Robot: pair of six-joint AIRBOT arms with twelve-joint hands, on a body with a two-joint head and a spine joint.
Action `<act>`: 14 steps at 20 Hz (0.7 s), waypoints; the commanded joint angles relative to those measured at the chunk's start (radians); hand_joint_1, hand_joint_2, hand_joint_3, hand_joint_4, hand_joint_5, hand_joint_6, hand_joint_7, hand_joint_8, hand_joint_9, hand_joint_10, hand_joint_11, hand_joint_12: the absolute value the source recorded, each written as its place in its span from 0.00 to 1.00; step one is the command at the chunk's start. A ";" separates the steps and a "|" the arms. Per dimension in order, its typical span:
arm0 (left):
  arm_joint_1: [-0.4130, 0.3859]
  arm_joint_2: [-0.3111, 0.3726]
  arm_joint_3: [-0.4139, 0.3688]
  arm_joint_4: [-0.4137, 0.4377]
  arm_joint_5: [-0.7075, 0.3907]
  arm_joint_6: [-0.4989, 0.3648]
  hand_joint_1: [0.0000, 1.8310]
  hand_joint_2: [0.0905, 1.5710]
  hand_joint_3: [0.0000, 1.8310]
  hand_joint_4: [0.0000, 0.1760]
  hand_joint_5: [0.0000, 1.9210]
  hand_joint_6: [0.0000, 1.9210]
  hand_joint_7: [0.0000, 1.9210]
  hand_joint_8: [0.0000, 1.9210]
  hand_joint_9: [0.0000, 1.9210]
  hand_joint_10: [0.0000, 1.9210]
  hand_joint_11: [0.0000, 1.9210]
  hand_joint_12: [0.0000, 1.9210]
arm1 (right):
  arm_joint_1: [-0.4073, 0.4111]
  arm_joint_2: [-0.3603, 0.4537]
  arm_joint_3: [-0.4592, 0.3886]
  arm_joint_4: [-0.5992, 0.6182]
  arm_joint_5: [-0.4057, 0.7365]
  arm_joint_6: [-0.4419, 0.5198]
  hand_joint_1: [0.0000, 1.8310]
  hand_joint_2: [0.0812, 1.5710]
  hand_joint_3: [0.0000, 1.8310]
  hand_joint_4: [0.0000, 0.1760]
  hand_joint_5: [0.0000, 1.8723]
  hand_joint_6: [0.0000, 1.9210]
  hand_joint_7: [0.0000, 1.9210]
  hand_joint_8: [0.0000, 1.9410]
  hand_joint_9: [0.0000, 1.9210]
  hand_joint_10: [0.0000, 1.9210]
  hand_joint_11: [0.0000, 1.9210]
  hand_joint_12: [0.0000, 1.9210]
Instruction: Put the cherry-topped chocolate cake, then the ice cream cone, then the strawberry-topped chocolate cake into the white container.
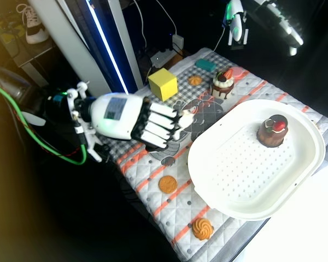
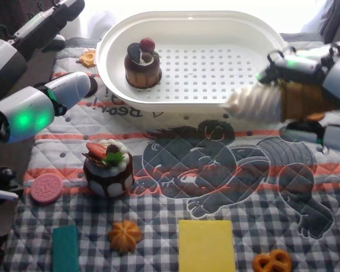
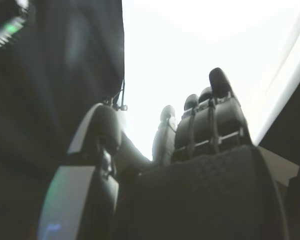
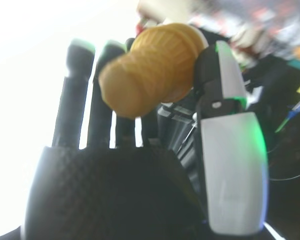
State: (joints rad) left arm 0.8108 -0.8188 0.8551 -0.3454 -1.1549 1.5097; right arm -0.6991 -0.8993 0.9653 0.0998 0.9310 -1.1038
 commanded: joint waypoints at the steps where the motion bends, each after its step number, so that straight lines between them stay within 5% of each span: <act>1: -0.004 0.010 -0.004 0.029 -0.143 -0.006 0.28 0.86 0.00 0.50 0.02 0.00 0.00 0.00 0.00 0.00 0.00 0.12 | 0.032 -0.004 0.014 0.001 0.107 -0.008 0.61 0.82 0.00 0.00 0.32 0.77 0.37 0.80 0.32 0.78 0.30 0.93; 2: 0.001 0.010 -0.007 0.032 -0.147 -0.006 0.30 0.87 0.00 0.42 0.02 0.00 0.00 0.00 0.00 0.00 0.00 0.02 | 0.067 -0.024 0.036 0.004 0.069 -0.021 0.60 0.82 0.00 0.00 0.33 0.78 0.36 0.80 0.30 0.77 0.29 0.94; 3: 0.009 0.010 -0.010 0.034 -0.152 -0.006 0.32 0.87 0.00 0.34 0.02 0.00 0.00 0.00 0.00 0.00 0.00 0.00 | 0.129 -0.062 0.075 0.009 -0.010 -0.053 0.60 0.84 0.00 0.00 0.35 0.80 0.27 0.84 0.18 0.76 0.13 0.99; 4: 0.014 0.011 -0.013 0.035 -0.156 -0.006 0.33 0.87 0.00 0.37 0.02 0.00 0.00 0.00 0.00 0.00 0.00 0.00 | 0.171 -0.089 0.101 0.015 -0.061 -0.075 0.60 0.85 0.00 0.00 0.36 0.82 0.26 0.83 0.15 0.74 0.08 1.00; 6: 0.024 0.012 -0.016 0.036 -0.165 -0.006 0.34 0.86 0.00 0.43 0.04 0.01 0.00 0.00 0.00 0.00 0.00 0.00 | 0.231 -0.133 0.156 0.038 -0.152 -0.118 0.64 0.81 0.00 0.00 0.34 0.71 0.39 0.81 0.39 0.83 0.36 0.98; 8: 0.025 0.012 -0.015 0.038 -0.161 -0.006 0.33 0.86 0.00 0.50 0.04 0.01 0.00 0.00 0.00 0.00 0.00 0.00 | 0.280 -0.197 0.225 0.063 -0.245 -0.156 0.61 0.81 0.00 0.00 0.35 0.74 0.36 0.80 0.35 0.79 0.33 0.98; 9: 0.025 0.012 -0.014 0.040 -0.156 -0.006 0.32 0.86 0.00 0.46 0.03 0.00 0.00 0.00 0.00 0.00 0.00 0.00 | 0.297 -0.231 0.265 0.078 -0.286 -0.156 0.62 0.83 0.00 0.00 0.37 0.70 0.31 0.89 0.29 0.89 0.31 1.00; 12: 0.021 0.010 -0.011 0.046 -0.150 -0.006 0.33 0.86 0.00 0.37 0.04 0.01 0.00 0.00 0.00 0.00 0.00 0.00 | 0.321 -0.322 0.383 0.129 -0.383 -0.156 0.61 0.84 0.00 0.00 0.33 0.74 0.33 0.87 0.29 0.85 0.27 1.00; 13: 0.018 0.009 -0.010 0.049 -0.146 -0.006 0.33 0.86 0.00 0.35 0.03 0.00 0.00 0.00 0.00 0.00 0.00 0.00 | 0.322 -0.339 0.408 0.141 -0.401 -0.156 0.60 0.85 0.00 0.00 0.25 0.82 0.35 0.84 0.31 0.80 0.31 1.00; 14: 0.016 0.007 -0.008 0.051 -0.144 -0.006 0.34 0.87 0.00 0.34 0.03 0.00 0.00 0.00 0.00 0.00 0.00 0.00 | 0.324 -0.350 0.424 0.145 -0.414 -0.156 0.58 0.82 0.00 0.00 0.16 0.58 0.23 0.61 0.24 0.73 0.24 0.98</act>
State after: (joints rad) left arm 0.8391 -0.8181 0.8429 -0.3130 -1.1786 1.5089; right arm -0.3950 -1.2587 1.3911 0.2554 0.4049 -1.2560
